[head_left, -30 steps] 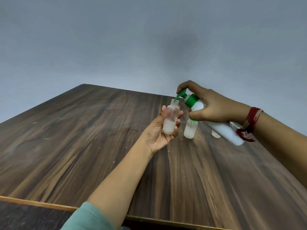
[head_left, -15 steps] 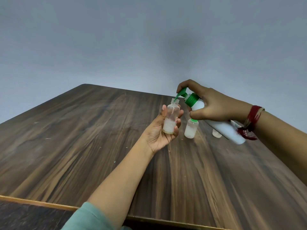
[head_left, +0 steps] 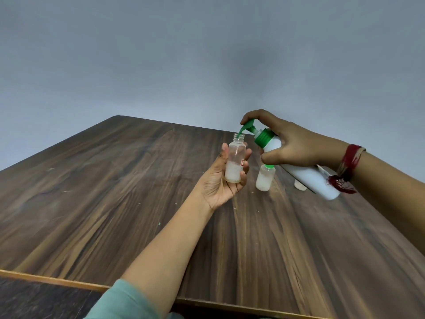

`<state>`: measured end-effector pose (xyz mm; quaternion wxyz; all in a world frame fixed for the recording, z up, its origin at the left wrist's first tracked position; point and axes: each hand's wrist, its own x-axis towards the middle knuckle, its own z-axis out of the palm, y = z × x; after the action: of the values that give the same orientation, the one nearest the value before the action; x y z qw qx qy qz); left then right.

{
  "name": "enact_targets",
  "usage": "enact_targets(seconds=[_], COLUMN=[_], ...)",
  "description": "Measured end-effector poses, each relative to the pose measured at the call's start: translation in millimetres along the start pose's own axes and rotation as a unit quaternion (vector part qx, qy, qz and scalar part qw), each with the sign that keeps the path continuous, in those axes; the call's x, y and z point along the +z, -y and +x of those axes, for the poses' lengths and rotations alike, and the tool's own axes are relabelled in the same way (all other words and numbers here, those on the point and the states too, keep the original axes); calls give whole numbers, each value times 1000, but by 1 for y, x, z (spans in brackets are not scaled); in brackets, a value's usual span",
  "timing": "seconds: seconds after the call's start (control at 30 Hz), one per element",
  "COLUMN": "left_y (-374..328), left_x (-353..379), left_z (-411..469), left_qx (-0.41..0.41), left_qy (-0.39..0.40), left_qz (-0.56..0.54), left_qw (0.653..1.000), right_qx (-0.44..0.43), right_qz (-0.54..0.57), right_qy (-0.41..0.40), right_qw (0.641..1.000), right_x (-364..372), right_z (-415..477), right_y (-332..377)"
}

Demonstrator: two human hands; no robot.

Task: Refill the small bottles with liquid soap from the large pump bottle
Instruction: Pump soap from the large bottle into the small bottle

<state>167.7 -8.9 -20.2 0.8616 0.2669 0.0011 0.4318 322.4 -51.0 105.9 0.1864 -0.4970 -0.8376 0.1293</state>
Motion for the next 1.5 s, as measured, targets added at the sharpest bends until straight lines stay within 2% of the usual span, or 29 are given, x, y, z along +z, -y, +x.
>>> enact_targets(seconds=[0.63, 0.83, 1.03, 1.5], left_y=[2, 4, 1, 4], left_x=[0, 2, 0, 1], left_z=[0, 0, 1, 1], left_qx=[-6, -9, -3, -11], left_qy=[7, -2, 3, -7], left_qz=[-6, 13, -5, 27], left_qw=[1000, 1000, 1000, 1000], right_qx=[-6, 2, -8, 5], right_qz=[-7, -12, -6, -1], right_qy=[-4, -27, -8, -19], right_qw=[1000, 1000, 1000, 1000], right_x=[1, 3, 4, 2], right_z=[-2, -5, -3, -5], right_y=[-2, -2, -5, -4])
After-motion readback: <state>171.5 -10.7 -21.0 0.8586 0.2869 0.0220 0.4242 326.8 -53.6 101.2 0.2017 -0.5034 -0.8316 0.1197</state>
